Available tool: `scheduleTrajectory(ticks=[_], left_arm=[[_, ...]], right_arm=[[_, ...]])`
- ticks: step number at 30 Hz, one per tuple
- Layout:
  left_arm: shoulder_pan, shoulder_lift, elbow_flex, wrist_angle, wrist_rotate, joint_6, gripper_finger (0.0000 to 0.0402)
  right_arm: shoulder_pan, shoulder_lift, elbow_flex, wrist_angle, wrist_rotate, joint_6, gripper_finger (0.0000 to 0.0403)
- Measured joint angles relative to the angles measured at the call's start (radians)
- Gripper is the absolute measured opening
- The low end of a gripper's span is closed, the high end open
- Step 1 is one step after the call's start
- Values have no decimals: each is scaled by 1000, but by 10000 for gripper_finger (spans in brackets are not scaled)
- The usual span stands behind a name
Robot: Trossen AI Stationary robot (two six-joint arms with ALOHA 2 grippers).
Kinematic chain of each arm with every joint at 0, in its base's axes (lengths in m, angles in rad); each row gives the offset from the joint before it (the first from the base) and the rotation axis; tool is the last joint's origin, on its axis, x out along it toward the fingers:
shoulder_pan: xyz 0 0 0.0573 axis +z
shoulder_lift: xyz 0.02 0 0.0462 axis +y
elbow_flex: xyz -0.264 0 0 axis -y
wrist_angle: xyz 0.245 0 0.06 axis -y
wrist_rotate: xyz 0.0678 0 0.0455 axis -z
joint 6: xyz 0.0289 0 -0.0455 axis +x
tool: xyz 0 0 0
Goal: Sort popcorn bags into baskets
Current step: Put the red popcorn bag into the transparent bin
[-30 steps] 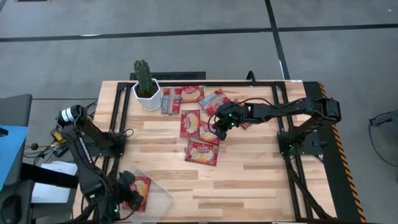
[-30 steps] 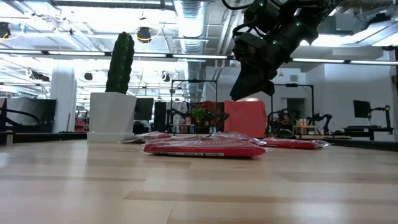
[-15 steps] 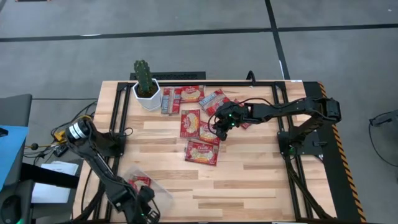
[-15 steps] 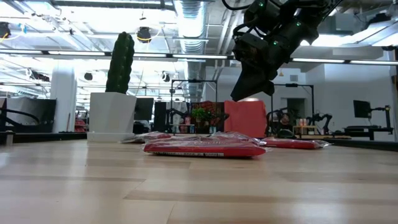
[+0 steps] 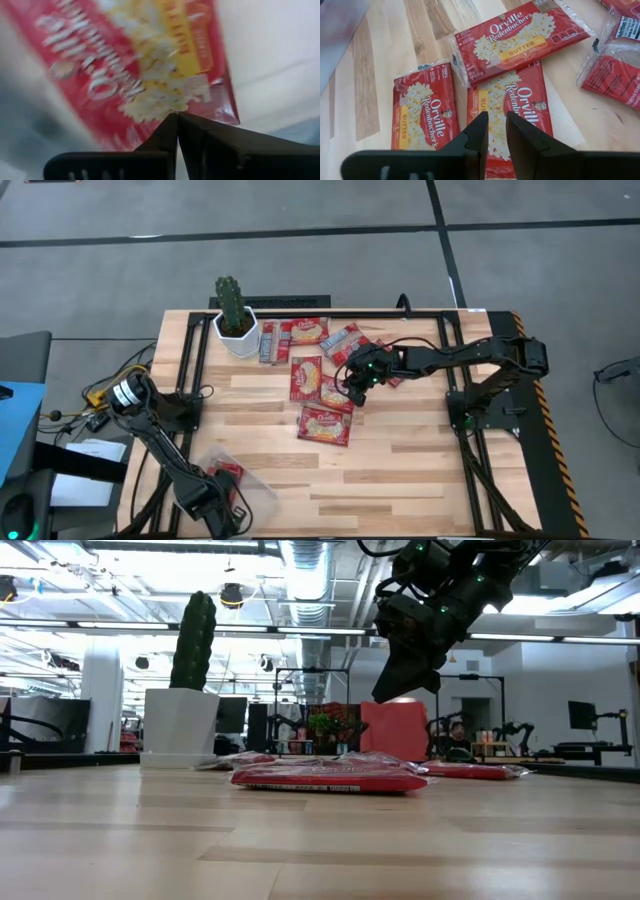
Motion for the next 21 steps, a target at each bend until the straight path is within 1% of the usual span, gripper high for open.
scheduleTrajectory(ticks=[2, 5, 8, 9, 11, 13, 15, 17, 21], left_arm=[[0, -1, 23, -57, 10, -34, 0], [2, -5, 76, -198, 48, -81, 0], [-1, -5, 119, -293, 29, -87, 0], [-1, -5, 133, -297, -4, -79, 0], [-1, -5, 166, -238, -124, -30, 0], [8, -4, 190, -149, -192, -2, 0], [20, 6, 192, -88, -200, 6, 0], [21, 25, 192, -78, -200, 5, 0], [25, 72, 189, -84, -132, 13, 0]], right_arm=[[0, 0, 0, 0, 0, 0, 92], [0, 0, 0, -1, 0, 0, 92], [0, 0, 0, 0, 1, 0, 92], [0, 0, 0, -1, 1, -1, 92], [0, 0, 0, -1, 2, -6, 92], [0, 0, 0, 0, 3, -7, 92], [0, 0, 0, 1, 3, -8, 92], [0, 0, 0, 2, 5, -8, 92], [0, 0, 0, 0, 15, -10, 92]])
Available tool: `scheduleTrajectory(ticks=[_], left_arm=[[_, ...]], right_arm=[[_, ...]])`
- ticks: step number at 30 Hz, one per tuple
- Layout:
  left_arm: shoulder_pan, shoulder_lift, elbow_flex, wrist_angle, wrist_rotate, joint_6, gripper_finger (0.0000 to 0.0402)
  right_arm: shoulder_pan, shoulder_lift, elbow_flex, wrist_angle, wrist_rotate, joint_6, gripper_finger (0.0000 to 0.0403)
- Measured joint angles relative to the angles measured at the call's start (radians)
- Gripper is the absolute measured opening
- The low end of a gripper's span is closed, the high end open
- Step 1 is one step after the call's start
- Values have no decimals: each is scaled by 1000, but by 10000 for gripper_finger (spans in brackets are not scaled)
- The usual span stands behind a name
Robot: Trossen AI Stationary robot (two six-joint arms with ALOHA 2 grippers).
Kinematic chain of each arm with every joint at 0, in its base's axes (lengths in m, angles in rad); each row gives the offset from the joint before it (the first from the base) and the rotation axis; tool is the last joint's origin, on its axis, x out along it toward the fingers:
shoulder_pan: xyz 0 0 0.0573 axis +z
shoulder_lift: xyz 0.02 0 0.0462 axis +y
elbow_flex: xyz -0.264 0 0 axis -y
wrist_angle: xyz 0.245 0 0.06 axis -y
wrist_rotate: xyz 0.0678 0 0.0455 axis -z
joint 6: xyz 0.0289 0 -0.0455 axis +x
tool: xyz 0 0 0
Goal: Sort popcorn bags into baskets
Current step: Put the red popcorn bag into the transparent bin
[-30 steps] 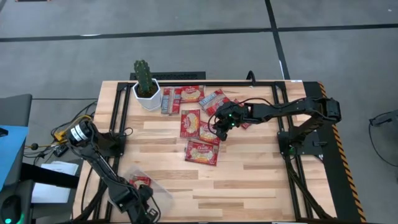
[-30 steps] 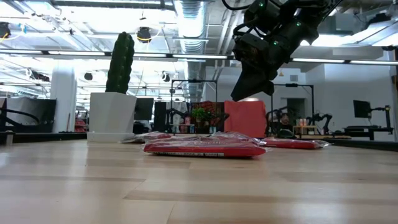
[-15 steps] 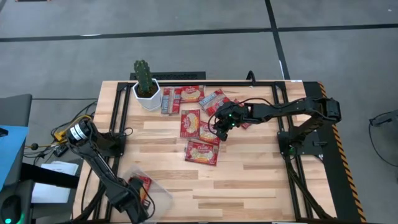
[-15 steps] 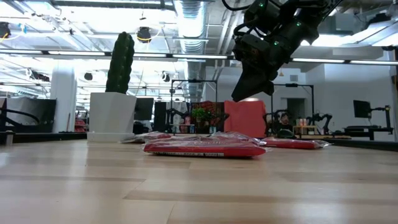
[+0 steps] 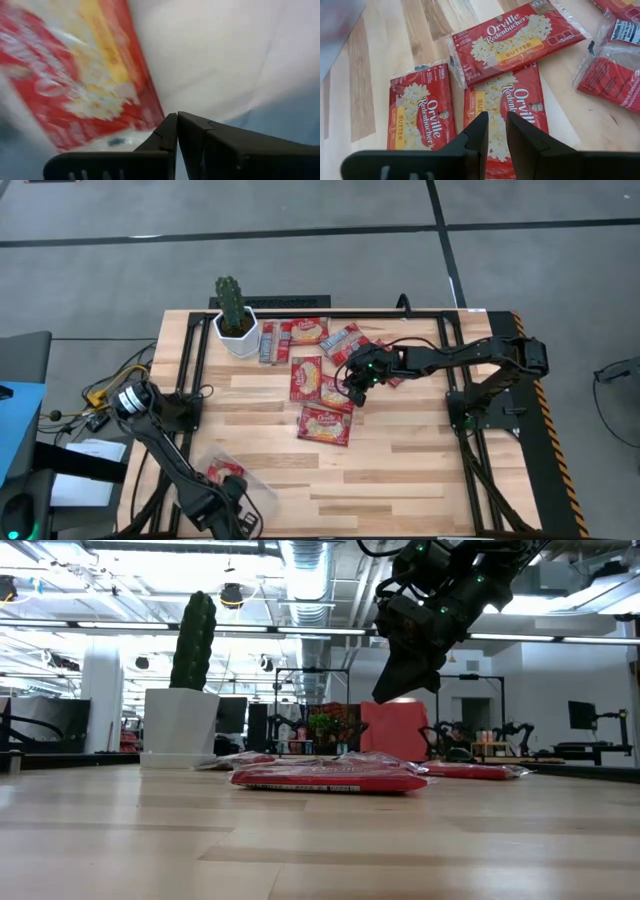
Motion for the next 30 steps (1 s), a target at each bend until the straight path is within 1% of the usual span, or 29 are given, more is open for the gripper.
scheduleTrajectory(ticks=[4, 8, 15, 19, 21, 22, 24, 26, 30], left_arm=[[2, 54, 1, 7, 67, 32, 0], [2, 64, 2, 16, 58, 34, 0], [-5, 64, 2, -60, 72, 3, 0], [-12, 64, 2, -144, 122, -5, 0], [-12, 63, 2, -175, 131, -22, 0], [-13, 60, 3, -176, 106, -29, 0], [-13, 48, 24, -156, 16, -34, 0], [-7, 42, 51, -127, -52, -28, 0], [0, 45, 42, -45, -71, -12, 0]], right_arm=[[-1, 0, 0, -9, 0, -6, 92], [-2, 0, 0, -11, 0, -8, 92], [-2, 0, 0, -11, 1, -21, 92], [-2, 0, 0, -12, 2, -24, 92], [-2, 0, 0, -12, 2, -24, 92], [-2, 0, 0, -12, 2, -24, 92], [-2, 0, 0, -13, 2, -23, 92], [-2, 0, 0, -13, 2, -23, 92], [-2, 0, 0, -13, 2, -23, 92]])
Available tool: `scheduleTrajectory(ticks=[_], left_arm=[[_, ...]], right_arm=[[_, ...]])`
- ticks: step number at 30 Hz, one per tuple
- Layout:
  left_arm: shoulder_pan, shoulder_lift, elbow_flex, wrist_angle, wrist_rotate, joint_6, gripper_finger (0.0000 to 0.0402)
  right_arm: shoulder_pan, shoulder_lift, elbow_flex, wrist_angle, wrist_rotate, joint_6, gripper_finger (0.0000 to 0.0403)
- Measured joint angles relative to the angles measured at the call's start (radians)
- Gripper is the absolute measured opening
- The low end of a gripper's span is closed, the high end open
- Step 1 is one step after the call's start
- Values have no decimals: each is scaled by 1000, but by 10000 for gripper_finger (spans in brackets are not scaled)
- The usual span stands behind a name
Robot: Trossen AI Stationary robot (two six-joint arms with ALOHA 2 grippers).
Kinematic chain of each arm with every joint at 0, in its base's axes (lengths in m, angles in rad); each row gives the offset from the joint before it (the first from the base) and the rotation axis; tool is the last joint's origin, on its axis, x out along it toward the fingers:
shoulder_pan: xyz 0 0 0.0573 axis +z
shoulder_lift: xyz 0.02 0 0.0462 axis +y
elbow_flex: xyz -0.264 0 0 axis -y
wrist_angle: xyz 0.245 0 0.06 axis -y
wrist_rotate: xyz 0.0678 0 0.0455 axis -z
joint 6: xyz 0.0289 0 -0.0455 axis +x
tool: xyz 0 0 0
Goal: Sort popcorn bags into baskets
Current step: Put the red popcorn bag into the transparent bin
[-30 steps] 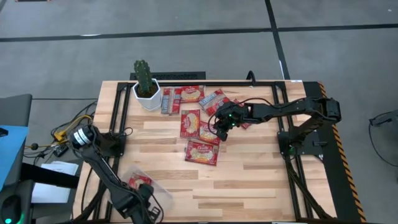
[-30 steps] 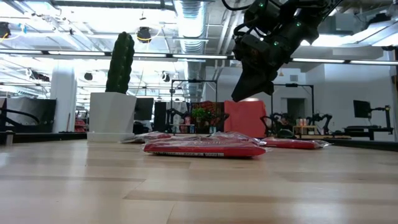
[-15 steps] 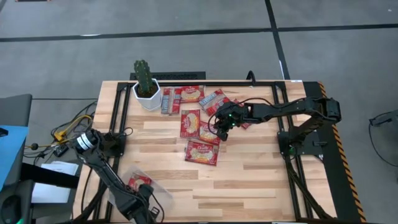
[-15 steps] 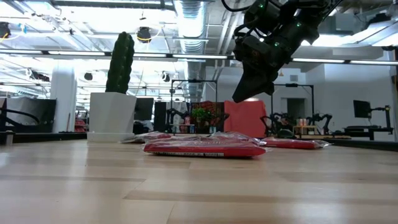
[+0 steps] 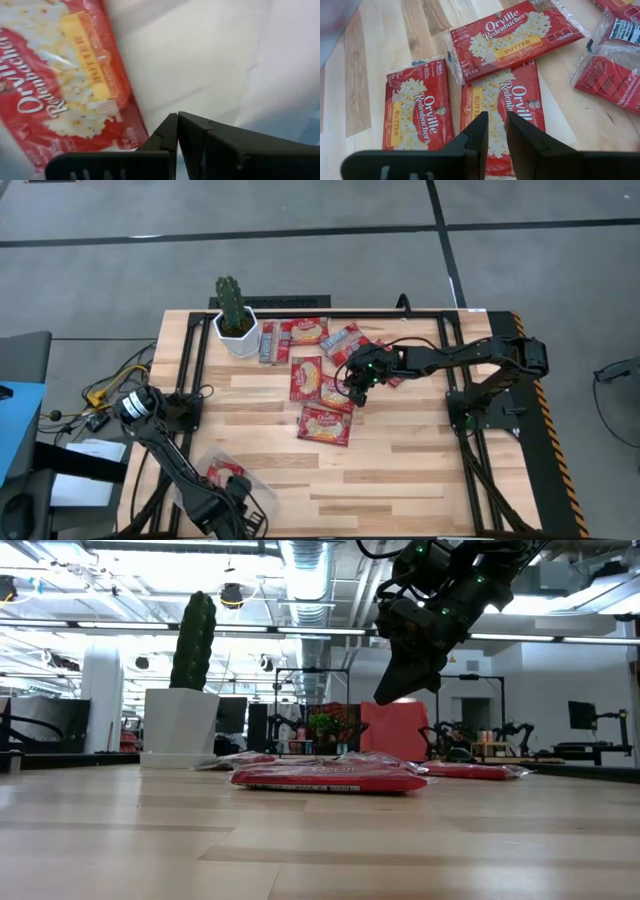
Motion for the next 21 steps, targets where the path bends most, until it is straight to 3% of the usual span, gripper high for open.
scheduleTrajectory(ticks=[11, 21], left_arm=[[-12, 2, -80, 78, 98, 15, 0], [-12, 2, -85, 27, 151, 34, 0]], right_arm=[[0, 0, 0, -4, 0, -1, 92], [-1, 0, 0, -6, 2, -24, 92]])
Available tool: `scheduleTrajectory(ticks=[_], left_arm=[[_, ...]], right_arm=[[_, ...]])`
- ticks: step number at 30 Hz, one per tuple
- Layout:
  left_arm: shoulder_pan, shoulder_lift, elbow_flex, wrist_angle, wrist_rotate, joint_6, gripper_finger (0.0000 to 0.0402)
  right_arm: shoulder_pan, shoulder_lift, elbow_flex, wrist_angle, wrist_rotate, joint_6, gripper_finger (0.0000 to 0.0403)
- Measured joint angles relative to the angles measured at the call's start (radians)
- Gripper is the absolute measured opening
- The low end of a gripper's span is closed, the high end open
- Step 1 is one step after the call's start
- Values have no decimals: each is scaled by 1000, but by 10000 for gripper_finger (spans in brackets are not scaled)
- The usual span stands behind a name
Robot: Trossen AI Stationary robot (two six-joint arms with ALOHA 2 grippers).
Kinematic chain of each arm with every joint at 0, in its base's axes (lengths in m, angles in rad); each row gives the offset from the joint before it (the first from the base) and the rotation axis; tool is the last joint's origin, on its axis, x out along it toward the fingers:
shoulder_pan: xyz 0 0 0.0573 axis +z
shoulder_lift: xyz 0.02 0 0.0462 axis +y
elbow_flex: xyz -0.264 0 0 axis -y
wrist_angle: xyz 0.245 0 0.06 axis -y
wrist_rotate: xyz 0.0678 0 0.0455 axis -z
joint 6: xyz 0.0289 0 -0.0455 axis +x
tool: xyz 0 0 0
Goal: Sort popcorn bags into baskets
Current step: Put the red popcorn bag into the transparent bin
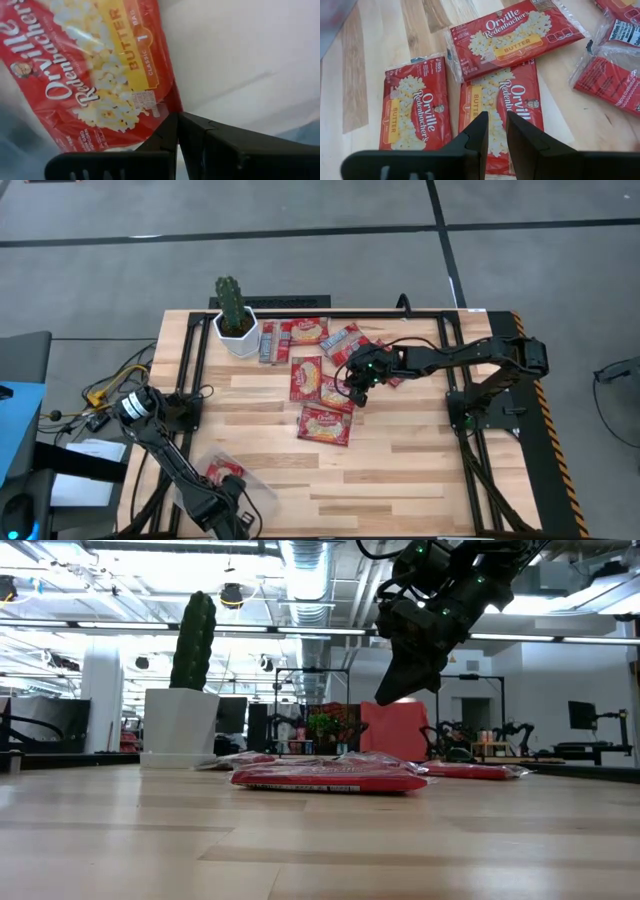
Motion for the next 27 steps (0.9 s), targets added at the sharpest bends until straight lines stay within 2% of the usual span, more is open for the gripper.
scheduleTrajectory(ticks=[12, 17, 19, 22, 27], left_arm=[[-16, 0, 0, -180, 84, -73, 0], [-10, -21, 34, -125, -50, -77, 0], [-5, -21, 45, -98, -69, -76, 0], [-4, -6, 47, -29, -65, -69, 0], [-7, 50, 45, 22, 25, -49, 0]], right_arm=[[-38, 0, 0, 0, 0, -3, 92], [-39, 0, 0, 0, 0, -3, 92], [-39, 0, 0, 0, 0, -3, 92], [-39, 0, 0, 0, -1, -3, 92], [-39, 0, 0, 0, -1, -3, 92]])
